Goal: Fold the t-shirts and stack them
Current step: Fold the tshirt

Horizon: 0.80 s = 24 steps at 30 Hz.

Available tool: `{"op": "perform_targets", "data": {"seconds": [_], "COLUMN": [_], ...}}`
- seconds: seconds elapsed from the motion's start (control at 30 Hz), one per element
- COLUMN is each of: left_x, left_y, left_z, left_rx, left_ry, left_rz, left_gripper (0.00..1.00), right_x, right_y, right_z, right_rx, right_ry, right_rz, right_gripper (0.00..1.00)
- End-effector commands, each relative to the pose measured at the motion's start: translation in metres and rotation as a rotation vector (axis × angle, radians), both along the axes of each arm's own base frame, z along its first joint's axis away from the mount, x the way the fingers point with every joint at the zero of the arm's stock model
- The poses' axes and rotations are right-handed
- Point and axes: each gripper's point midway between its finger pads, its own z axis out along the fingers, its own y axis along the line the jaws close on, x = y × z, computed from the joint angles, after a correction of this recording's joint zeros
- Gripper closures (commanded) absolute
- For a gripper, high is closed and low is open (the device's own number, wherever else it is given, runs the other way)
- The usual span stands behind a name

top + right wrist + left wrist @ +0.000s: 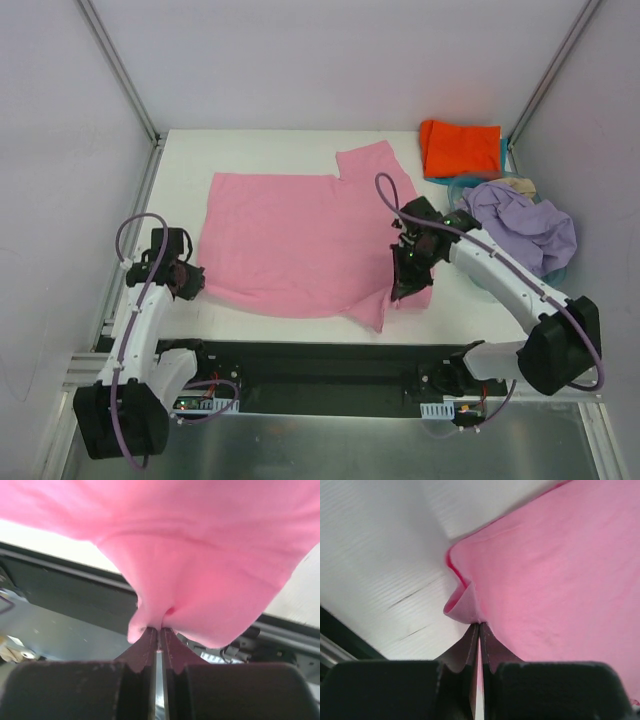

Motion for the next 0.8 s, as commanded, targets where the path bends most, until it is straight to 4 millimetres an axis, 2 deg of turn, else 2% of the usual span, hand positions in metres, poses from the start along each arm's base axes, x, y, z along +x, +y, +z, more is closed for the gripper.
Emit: {"op": "perform_targets", "data": {"seconds": [0.0, 0.03, 0.1, 0.17, 0.2, 0.23, 0.27, 0.3, 0.47, 0.6, 0.63, 0.67, 0.7, 0.73, 0.77], "left_x": [0.053, 0.058, 0.074, 0.087, 0.091, 0.095, 0.101, 0.105, 0.131, 0.154, 0.159, 0.167, 0.171, 0.174, 0.181], "left_y": [-0.006, -0.005, -0.003, -0.001, 0.001, 0.002, 0.005, 0.007, 0.009, 0.010, 0.011, 0.012, 0.014, 0.015, 0.016], "left_z": [0.029, 0.030, 0.034, 0.036, 0.037, 0.037, 0.035, 0.036, 0.031, 0.025, 0.024, 0.020, 0.019, 0.017, 0.018], "left_rx": [-0.039, -0.033, -0.024, -0.019, -0.012, -0.006, 0.006, 0.012, 0.018, 0.029, 0.031, 0.033, 0.037, 0.046, 0.047], "left_ry": [-0.131, -0.132, -0.137, -0.125, -0.125, -0.121, -0.109, -0.111, -0.094, -0.086, -0.081, -0.066, -0.059, -0.055, -0.056], "left_rz": [-0.039, -0.040, -0.053, -0.059, -0.062, -0.061, -0.056, -0.054, -0.079, -0.115, -0.117, -0.121, -0.127, -0.128, -0.129], "left_gripper": [1.00, 1.00, 1.00, 1.00, 1.00, 1.00, 1.00, 1.00, 1.00, 1.00, 1.00, 1.00, 0.96, 0.87, 0.59], "right_x": [0.036, 0.043, 0.064, 0.081, 0.094, 0.104, 0.117, 0.131, 0.169, 0.199, 0.207, 0.217, 0.226, 0.234, 0.248], "right_y": [-0.003, -0.003, -0.002, -0.003, -0.003, -0.004, -0.016, -0.017, -0.025, -0.028, -0.027, -0.026, -0.025, -0.026, -0.032], "right_z": [0.023, 0.021, 0.030, 0.027, 0.033, 0.028, 0.027, 0.034, 0.024, 0.012, 0.002, 0.006, 0.004, -0.006, 0.000], "right_rx": [0.052, 0.050, 0.056, 0.037, 0.042, 0.020, -0.038, -0.047, -0.082, -0.090, -0.088, -0.079, -0.082, -0.102, -0.138], "right_ry": [-0.041, -0.026, -0.068, -0.066, -0.099, -0.096, -0.126, -0.165, -0.150, -0.154, -0.136, -0.153, -0.165, -0.162, -0.209], "right_rz": [0.021, 0.014, 0.006, -0.015, -0.017, -0.024, -0.051, -0.059, -0.116, -0.142, -0.146, -0.155, -0.153, -0.151, -0.161], "right_gripper": [0.99, 0.99, 0.99, 0.99, 0.99, 0.99, 0.99, 0.99, 0.99, 0.90, 0.89, 0.86, 0.86, 0.79, 0.72]}}
